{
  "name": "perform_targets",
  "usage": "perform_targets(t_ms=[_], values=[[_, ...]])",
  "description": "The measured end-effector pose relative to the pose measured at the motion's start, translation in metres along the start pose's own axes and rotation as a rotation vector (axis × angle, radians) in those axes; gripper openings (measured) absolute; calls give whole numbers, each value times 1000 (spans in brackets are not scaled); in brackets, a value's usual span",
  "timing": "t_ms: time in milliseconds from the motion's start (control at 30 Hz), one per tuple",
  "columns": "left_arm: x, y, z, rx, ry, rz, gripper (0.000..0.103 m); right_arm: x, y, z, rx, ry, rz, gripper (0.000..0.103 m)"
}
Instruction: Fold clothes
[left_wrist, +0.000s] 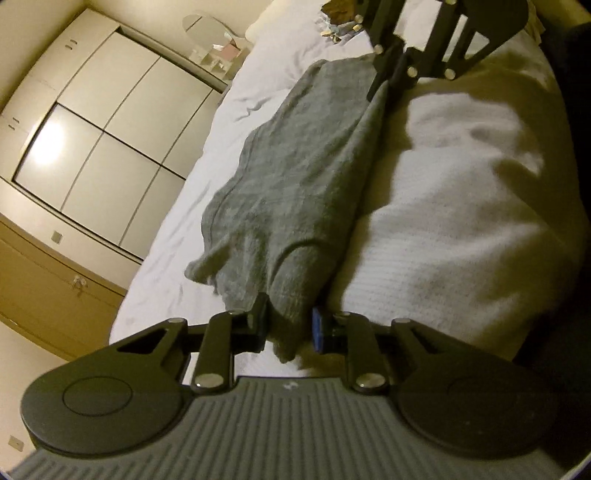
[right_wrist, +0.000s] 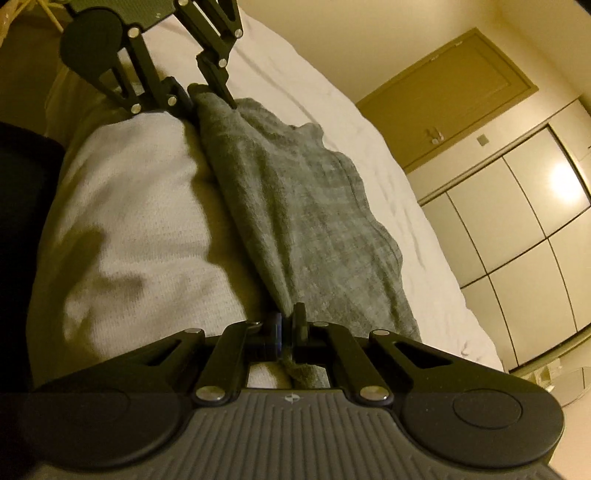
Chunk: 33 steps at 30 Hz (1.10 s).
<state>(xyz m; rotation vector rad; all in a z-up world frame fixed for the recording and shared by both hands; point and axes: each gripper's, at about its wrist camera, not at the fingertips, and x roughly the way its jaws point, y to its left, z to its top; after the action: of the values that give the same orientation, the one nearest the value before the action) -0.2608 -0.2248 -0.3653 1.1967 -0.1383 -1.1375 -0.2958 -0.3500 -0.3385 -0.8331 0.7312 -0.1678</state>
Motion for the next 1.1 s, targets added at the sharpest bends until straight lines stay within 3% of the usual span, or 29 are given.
perform_targets(t_ms=[33, 67, 133, 300, 400, 467, 533, 600, 633, 667, 733, 833, 967, 1033, 1100], values=[[-1, 0, 3, 4, 0, 7, 20, -6, 0, 3, -3, -12, -13, 18], [-2, 2, 6, 2, -4, 11, 20, -13, 2, 7, -7, -44, -22, 40], [-3, 3, 12, -2, -9, 9, 20, -25, 12, 21, -27, -126, -31, 49], [-7, 14, 18, 10, -30, 1, 19, -22, 38, 61, -103, -244, -35, 42], [-7, 15, 17, 46, -36, 7, 18, -7, 43, 75, -128, -264, -68, 24], [-5, 12, 12, 57, -37, 2, 18, 1, 39, 73, -136, -249, -41, 17], [-3, 9, 10, 55, -48, -4, 17, 4, 34, 63, -153, -226, -34, 17], [1, 7, 11, 51, -43, 3, 17, 5, 30, 50, -157, -174, -38, 15], [4, 8, 10, 40, -38, 7, 17, 6, 27, 42, -146, -139, -36, 6], [4, 8, 8, 35, -35, 6, 17, 8, 23, 35, -125, -101, -27, 5], [4, 5, 5, 36, -31, 6, 19, 5, 20, 25, -108, -75, -28, 9], [0, -3, 5, 66, -22, 23, 26, -2, 20, 20, -100, -78, -34, 35], [-3, -19, 9, 142, -38, 90, 49, 2, 20, 29, -56, -79, -37, 36], [1, -30, 12, 201, -42, 109, 49, 6, 23, 40, -60, -91, -41, 35], [13, -33, 18, 221, -25, 105, 41, 14, 26, 48, -75, -90, -46, 28]])
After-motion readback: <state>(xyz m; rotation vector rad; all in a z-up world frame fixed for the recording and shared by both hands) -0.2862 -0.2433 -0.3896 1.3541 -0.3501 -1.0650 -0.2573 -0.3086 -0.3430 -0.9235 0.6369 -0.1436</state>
